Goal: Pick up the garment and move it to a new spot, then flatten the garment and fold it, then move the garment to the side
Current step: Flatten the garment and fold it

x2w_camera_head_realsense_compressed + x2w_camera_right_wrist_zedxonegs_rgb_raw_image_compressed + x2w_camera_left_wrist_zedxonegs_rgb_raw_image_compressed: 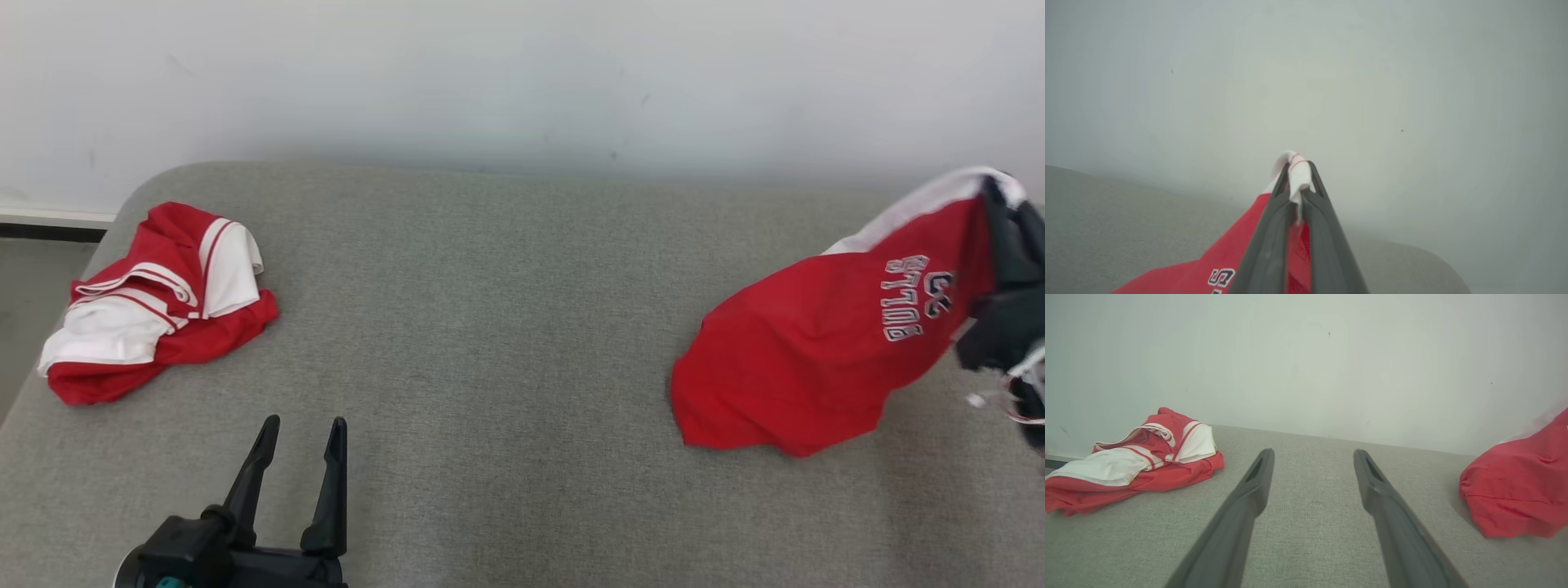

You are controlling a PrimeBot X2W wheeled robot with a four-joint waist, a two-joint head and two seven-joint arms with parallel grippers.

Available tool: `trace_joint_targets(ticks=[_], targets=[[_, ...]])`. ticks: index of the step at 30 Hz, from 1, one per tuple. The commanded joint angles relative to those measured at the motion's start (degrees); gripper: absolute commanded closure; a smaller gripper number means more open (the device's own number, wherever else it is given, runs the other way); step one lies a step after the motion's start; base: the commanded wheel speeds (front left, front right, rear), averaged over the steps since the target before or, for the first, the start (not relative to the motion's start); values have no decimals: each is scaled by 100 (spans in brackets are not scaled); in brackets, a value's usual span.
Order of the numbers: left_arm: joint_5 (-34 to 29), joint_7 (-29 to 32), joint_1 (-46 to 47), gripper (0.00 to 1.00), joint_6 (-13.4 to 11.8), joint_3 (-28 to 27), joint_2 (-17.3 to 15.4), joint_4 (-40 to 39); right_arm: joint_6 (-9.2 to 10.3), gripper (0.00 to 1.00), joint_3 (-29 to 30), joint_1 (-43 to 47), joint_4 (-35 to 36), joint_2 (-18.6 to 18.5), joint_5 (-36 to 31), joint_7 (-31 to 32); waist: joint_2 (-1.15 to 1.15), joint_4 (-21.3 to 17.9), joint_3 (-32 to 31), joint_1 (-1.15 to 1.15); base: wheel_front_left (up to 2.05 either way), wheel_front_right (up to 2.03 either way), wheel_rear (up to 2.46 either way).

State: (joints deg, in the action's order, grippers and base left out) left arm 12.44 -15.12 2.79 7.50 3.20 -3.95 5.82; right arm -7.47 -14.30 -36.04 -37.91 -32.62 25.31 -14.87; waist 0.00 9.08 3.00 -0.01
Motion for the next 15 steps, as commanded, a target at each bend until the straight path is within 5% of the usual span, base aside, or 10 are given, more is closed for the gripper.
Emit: trace_joint_targets(ticks=[1,9,15], targets=[[12,-5,-85,0,-10,-5,8,-6,-3,100,-91,-99,92,124,-69,15,0,71,-83,1,0,0,0],[40,-5,-178,0,-9,-46,37,-59,-3,100,-1004,-263,759,1256,-123,152,0,346,-133,1,0,0,0],[51,-5,-110,0,-9,-54,50,-81,-3,100,-1518,-88,596,2164,28,113,0,577,10,1,0,0,0]])
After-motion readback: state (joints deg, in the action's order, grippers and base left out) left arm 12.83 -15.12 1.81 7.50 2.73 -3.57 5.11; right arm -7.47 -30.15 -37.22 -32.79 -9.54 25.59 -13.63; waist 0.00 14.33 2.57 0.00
